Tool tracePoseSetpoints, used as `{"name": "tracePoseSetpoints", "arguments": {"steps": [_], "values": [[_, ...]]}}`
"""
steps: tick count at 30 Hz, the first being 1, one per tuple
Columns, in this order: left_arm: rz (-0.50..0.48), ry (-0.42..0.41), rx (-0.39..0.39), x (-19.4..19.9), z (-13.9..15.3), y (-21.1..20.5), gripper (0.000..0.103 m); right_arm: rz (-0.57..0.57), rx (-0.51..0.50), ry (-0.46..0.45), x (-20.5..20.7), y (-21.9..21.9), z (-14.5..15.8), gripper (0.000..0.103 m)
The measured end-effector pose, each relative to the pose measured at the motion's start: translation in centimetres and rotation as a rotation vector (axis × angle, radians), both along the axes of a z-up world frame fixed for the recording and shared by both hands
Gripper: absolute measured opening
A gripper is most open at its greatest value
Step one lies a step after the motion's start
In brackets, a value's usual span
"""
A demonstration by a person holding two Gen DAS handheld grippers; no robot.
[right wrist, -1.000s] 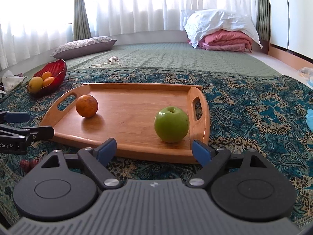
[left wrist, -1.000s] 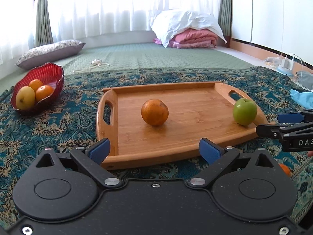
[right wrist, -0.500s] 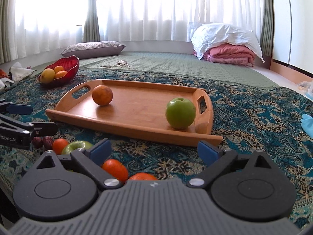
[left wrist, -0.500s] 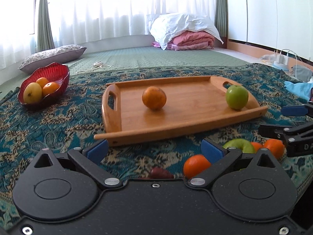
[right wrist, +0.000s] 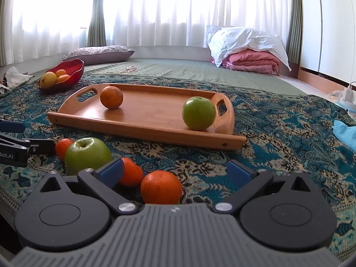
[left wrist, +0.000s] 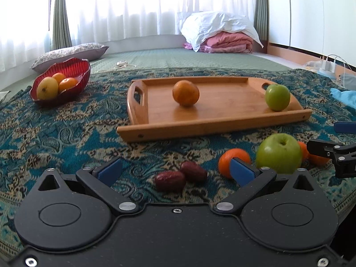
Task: Organize fruits
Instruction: 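Withdraw both grippers from the tray back toward the remaining loose fruit, then grasp a red date with the left gripper while the right gripper grasps a tangerine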
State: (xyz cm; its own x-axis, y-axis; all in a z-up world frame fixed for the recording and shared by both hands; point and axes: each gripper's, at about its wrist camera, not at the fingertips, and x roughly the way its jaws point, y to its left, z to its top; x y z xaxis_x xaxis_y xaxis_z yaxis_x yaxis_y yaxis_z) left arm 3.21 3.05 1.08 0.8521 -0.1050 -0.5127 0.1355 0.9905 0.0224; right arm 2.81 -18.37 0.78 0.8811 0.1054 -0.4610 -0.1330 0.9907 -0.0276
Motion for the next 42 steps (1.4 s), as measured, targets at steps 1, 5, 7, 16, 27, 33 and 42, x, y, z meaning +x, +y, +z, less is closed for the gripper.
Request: {"name": "tracePoseSetpoints", "arguments": {"steps": [1, 5, 7, 16, 27, 33, 42], "values": [[0.002, 0.006, -0.004, 0.0, -0.1, 0.1, 0.103, 0.001, 0.000, 0.004, 0.0, 0.0, -0.2, 0.103], [0.010, 0.017, -0.020, 0.0, -0.5, 0.3, 0.100, 0.008, -0.003, 0.016, -0.2, 0.2, -0.4, 0.103], [0.011, 0.021, -0.013, 0.1, -0.6, 0.3, 0.095, 0.016, 0.002, 0.022, -0.3, 0.3, -0.5, 0.103], [0.002, 0.049, -0.007, -0.1, -1.4, 0.0, 0.074, 0.026, 0.012, 0.041, -0.6, 0.6, -1.0, 0.094], [-0.007, 0.036, -0.010, -0.4, -1.3, 0.2, 0.049, 0.044, 0.007, 0.046, -0.8, 1.0, -1.2, 0.082], [-0.002, 0.038, 0.011, -0.6, -1.2, 0.1, 0.029, 0.054, 0.001, 0.059, -1.0, 1.1, -1.5, 0.070], [-0.015, 0.021, -0.002, -1.1, -0.7, -0.8, 0.028, 0.025, -0.002, 0.048, -1.4, 1.2, -1.3, 0.046]]}}
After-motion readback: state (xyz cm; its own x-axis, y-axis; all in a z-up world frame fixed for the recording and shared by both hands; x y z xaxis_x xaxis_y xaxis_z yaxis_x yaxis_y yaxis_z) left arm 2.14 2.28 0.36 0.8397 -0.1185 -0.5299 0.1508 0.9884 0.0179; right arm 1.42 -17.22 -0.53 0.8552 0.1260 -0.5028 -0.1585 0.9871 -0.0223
